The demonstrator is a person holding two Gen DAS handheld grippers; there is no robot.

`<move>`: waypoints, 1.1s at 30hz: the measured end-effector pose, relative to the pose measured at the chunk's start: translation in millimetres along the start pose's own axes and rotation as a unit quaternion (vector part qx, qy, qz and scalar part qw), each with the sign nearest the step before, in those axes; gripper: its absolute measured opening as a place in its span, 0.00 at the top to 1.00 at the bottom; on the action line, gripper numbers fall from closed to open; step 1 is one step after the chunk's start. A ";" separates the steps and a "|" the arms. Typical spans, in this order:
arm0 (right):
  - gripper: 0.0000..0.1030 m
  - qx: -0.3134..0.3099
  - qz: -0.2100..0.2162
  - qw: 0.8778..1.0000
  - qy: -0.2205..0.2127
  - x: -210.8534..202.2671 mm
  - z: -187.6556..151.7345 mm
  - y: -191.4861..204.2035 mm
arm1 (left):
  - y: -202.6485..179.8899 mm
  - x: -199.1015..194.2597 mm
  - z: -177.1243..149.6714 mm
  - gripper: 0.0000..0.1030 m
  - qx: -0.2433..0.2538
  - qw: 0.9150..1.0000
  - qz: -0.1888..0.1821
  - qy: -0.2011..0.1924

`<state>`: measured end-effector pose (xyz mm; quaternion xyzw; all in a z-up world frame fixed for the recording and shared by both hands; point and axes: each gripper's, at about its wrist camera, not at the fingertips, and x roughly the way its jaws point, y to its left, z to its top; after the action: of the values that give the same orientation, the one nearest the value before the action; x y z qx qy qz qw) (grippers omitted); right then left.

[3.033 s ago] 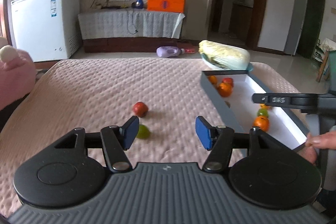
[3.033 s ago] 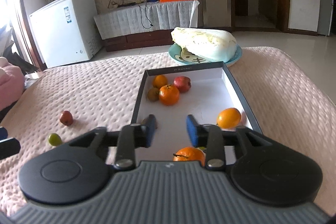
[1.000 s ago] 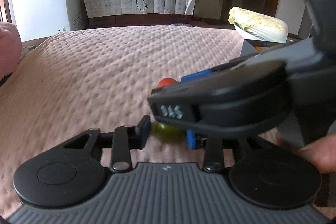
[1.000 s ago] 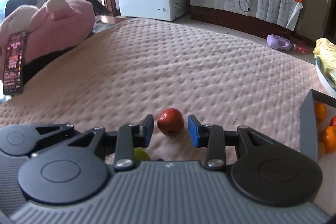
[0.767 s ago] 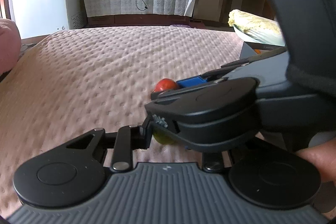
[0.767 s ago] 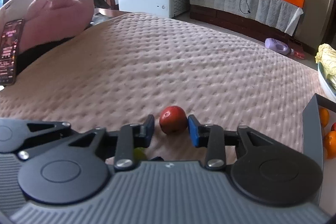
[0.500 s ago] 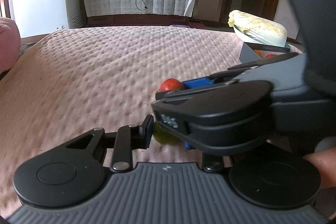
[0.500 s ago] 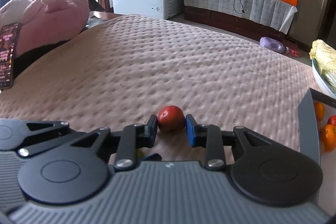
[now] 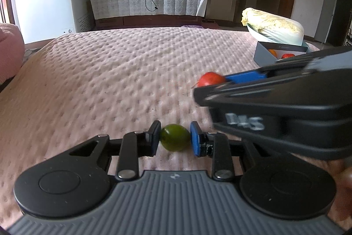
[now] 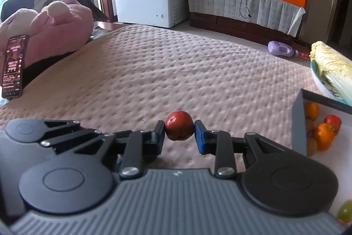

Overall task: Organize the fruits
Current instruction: 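Close the right gripper on the red apple while the left gripper closes on the lime, then carry the lime with the left tool while the right tool carries the apple over the grey box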

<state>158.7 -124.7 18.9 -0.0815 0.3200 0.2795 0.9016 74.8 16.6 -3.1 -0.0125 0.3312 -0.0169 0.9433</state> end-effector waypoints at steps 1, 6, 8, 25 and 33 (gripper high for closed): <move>0.69 0.003 0.001 1.000 -0.003 -5.5 -0.9 -1.5 | 0.1 -0.2 0.2 0.67 0.000 1.000 0.000 0.000; 0.69 0.003 -0.002 1.000 -0.018 -34.8 -5.0 -8.2 | 0.5 -0.5 0.5 0.55 -0.005 1.000 0.004 0.001; 0.69 0.007 -0.007 1.000 -0.023 -46.2 -7.0 -12.1 | 2.5 0.3 0.9 0.43 -0.012 1.000 0.012 0.002; 0.69 0.052 -0.029 0.997 -0.051 -144.2 -55.9 -12.5 | -8.0 -1.4 0.9 0.69 -0.015 0.999 0.034 0.006; 0.69 0.033 -0.006 0.999 -0.026 -125.2 -65.3 9.7 | -3.0 -14.1 0.5 0.69 -0.037 0.998 0.037 0.021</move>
<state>38.6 -194.6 46.1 -0.0465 0.3049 0.2652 0.9135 64.0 14.2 6.2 -0.0348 0.3517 0.0298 0.9350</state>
